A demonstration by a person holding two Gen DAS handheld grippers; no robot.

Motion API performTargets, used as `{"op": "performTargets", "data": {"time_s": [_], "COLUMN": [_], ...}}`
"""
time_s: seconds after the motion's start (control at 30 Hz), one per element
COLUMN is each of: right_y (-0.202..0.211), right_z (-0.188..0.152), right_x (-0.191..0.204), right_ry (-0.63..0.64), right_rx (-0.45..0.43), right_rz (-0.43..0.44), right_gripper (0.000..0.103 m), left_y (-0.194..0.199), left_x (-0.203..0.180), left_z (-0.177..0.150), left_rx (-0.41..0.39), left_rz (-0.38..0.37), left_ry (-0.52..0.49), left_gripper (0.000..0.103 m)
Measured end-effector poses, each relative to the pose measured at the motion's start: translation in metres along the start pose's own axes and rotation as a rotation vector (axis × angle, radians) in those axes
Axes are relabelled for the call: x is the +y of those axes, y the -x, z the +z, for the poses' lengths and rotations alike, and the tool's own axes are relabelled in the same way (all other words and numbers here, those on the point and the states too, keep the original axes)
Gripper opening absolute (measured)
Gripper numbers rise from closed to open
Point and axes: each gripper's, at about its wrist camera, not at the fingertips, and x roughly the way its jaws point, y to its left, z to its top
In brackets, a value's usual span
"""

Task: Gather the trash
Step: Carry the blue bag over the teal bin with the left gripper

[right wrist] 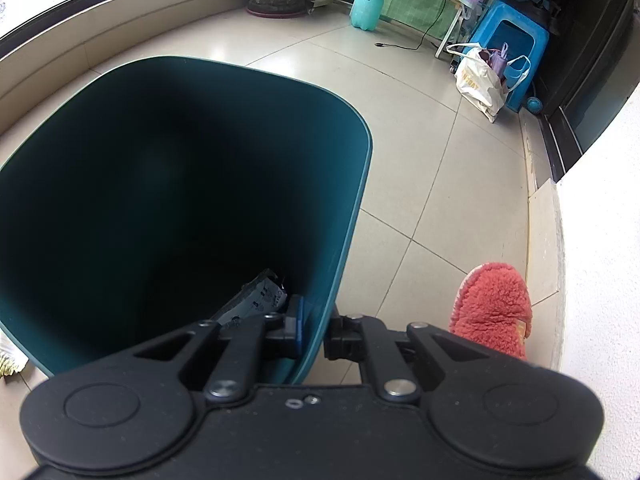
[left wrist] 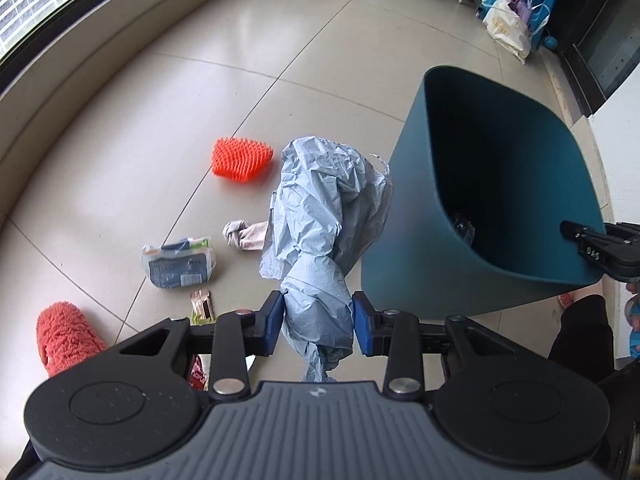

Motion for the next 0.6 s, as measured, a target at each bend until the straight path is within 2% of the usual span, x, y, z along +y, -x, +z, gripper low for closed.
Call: {"op": "performTargets", "data": {"time_s": [0.33,0.4,0.6], "right_y": [0.001,0.002,0.002], "right_z": [-0.001,-0.001,-0.001], "right_x": [-0.001,-0.001,-0.001], "right_ry": [-0.004,-0.003,-0.001], "right_rx": [-0.003,-0.004,-0.005], "right_rz": [0.003,0.004,0.006], "right_gripper": [0.008,0.008,0.008], "left_y": [0.023,0.018,-0.017], "left_x": [-0.070,-0.084,-0.118], "left_z": [0.049,0.059,0.083], "left_rx": [-0.075,-0.083,-0.042], "left_rz": [-0.085,-0.083,-0.078], "left_ry": [-0.136,-0.159,-0.189], "left_gripper": [0.036,0.036,0.036]}}
